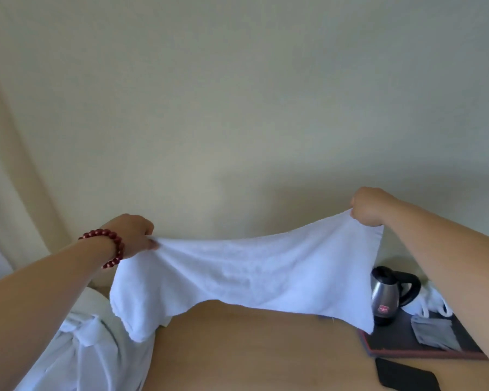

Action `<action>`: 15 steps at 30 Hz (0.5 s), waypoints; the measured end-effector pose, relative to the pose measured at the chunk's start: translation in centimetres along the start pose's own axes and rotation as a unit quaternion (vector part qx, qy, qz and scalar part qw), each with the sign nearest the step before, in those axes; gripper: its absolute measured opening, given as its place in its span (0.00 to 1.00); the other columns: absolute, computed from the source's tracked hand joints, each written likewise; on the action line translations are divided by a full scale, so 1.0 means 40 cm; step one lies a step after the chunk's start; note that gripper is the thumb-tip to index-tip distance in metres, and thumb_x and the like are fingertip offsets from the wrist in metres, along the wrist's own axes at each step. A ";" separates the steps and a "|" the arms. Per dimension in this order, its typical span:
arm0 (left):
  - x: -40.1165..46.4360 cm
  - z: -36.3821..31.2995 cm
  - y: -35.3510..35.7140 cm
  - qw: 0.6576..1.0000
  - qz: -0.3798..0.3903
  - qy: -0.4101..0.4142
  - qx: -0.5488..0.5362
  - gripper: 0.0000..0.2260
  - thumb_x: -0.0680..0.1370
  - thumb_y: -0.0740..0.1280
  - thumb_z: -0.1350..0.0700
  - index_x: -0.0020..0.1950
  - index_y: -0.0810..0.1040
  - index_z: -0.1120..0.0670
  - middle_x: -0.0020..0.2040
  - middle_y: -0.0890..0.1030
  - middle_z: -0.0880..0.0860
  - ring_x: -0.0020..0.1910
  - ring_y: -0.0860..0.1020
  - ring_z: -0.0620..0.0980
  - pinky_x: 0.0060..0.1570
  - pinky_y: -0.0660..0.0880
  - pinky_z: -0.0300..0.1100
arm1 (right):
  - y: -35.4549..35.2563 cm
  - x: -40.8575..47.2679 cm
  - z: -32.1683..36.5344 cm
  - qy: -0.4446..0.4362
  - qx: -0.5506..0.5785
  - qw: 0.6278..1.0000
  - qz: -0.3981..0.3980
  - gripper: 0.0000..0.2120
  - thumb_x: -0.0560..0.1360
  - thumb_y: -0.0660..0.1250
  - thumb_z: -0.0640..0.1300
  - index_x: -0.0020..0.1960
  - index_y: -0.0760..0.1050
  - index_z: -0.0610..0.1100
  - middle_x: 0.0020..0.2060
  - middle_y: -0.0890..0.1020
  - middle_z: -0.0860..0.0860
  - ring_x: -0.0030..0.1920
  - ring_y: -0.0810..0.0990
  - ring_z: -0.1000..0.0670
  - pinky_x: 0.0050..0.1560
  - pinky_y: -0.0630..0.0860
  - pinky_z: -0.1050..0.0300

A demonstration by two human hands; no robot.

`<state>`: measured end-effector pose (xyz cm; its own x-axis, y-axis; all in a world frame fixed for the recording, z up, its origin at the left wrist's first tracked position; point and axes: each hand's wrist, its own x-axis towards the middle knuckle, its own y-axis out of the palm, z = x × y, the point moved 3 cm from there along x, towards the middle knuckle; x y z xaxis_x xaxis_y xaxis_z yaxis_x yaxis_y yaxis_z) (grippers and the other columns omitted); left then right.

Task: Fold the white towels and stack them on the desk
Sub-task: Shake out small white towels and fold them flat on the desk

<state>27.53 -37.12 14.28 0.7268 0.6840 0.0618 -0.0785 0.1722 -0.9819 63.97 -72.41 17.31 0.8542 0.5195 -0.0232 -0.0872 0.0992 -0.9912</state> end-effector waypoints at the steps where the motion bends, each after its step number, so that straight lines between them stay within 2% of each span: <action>1: 0.001 -0.019 -0.012 1.000 0.003 -0.005 0.003 0.16 0.77 0.67 0.42 0.36 0.70 0.51 0.39 0.74 0.47 0.43 0.74 0.50 0.40 0.66 0.42 | 0.013 0.014 0.004 -0.009 -0.017 1.000 0.013 0.12 0.81 0.57 0.36 0.49 0.79 0.39 0.55 0.81 0.43 0.48 0.78 0.43 0.46 0.71 0.58; 3: 0.015 -0.056 -0.033 1.000 0.002 -0.011 0.004 0.15 0.76 0.68 0.43 0.37 0.71 0.51 0.40 0.75 0.47 0.44 0.75 0.51 0.41 0.68 0.42 | 0.043 0.027 0.023 -0.052 -0.119 0.991 0.041 0.14 0.81 0.55 0.34 0.50 0.80 0.38 0.59 0.81 0.43 0.50 0.78 0.43 0.49 0.72 0.57; 5: 0.036 -0.090 -0.059 1.000 -0.012 -0.023 -0.003 0.12 0.75 0.68 0.45 0.38 0.74 0.52 0.41 0.78 0.49 0.43 0.77 0.51 0.40 0.70 0.41 | 0.068 0.047 0.046 -0.055 -0.108 0.992 0.046 0.16 0.82 0.55 0.36 0.58 0.81 0.39 0.60 0.81 0.44 0.54 0.79 0.44 0.53 0.74 0.56; 6: 0.051 -0.105 -0.069 0.999 -0.020 -0.029 -0.011 0.10 0.74 0.67 0.47 0.39 0.76 0.52 0.41 0.80 0.51 0.42 0.78 0.52 0.38 0.71 0.41 | 0.072 0.052 0.057 -0.027 -0.069 0.996 0.045 0.15 0.82 0.56 0.36 0.58 0.81 0.39 0.57 0.82 0.44 0.52 0.81 0.44 0.52 0.76 0.55; 7: 0.069 -0.118 -0.072 0.999 -0.020 -0.033 -0.016 0.09 0.74 0.67 0.49 0.39 0.77 0.54 0.40 0.81 0.52 0.41 0.79 0.52 0.36 0.71 0.40 | 0.072 0.046 0.074 0.000 -0.021 0.998 0.054 0.13 0.80 0.58 0.35 0.52 0.81 0.39 0.50 0.82 0.44 0.45 0.80 0.45 0.46 0.76 0.55; 9: 0.101 -0.140 -0.074 0.998 0.007 -0.042 -0.037 0.11 0.73 0.66 0.49 0.38 0.77 0.56 0.38 0.82 0.53 0.39 0.81 0.53 0.32 0.71 0.39 | 0.073 0.039 0.101 0.018 0.047 0.997 0.062 0.11 0.75 0.62 0.32 0.36 0.74 0.42 0.34 0.75 0.45 0.30 0.70 0.48 0.35 0.70 0.57; 10: 0.119 -0.143 -0.064 0.997 0.027 -0.048 -0.054 0.12 0.71 0.66 0.47 0.36 0.76 0.55 0.36 0.83 0.53 0.36 0.81 0.53 0.31 0.71 0.38 | 0.072 0.023 0.116 0.018 0.088 0.994 0.060 0.14 0.74 0.63 0.31 0.32 0.70 0.43 0.31 0.72 0.46 0.29 0.67 0.48 0.35 0.68 0.58; 12: 0.143 -0.154 -0.046 0.994 0.057 -0.058 -0.073 0.13 0.68 0.65 0.44 0.31 0.74 0.53 0.30 0.81 0.51 0.29 0.78 0.51 0.29 0.69 0.36 | 0.052 -0.013 0.138 0.037 0.157 0.986 0.033 0.15 0.78 0.64 0.36 0.33 0.68 0.43 0.31 0.72 0.46 0.30 0.69 0.47 0.34 0.68 0.57; 13: 0.151 -0.163 -0.042 0.992 0.061 -0.061 -0.095 0.15 0.69 0.66 0.44 0.29 0.72 0.53 0.26 0.79 0.50 0.25 0.76 0.49 0.27 0.67 0.34 | 0.049 -0.014 0.140 0.042 0.175 0.984 0.010 0.16 0.80 0.64 0.41 0.34 0.68 0.43 0.31 0.72 0.46 0.32 0.70 0.46 0.34 0.68 0.56; 15: 0.168 -0.174 -0.039 0.983 0.065 -0.073 -0.158 0.19 0.76 0.66 0.47 0.29 0.69 0.55 0.21 0.74 0.49 0.20 0.71 0.47 0.21 0.64 0.33 | 0.037 -0.011 0.143 0.042 0.156 0.987 0.000 0.18 0.80 0.66 0.47 0.35 0.67 0.42 0.32 0.71 0.47 0.37 0.73 0.43 0.39 0.69 0.56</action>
<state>37.27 -37.73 14.97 0.6170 0.7842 -0.0663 0.0681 -0.1371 -0.9882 60.55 -67.65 16.61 0.8924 0.4488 -0.0477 -0.2301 0.3613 -0.9036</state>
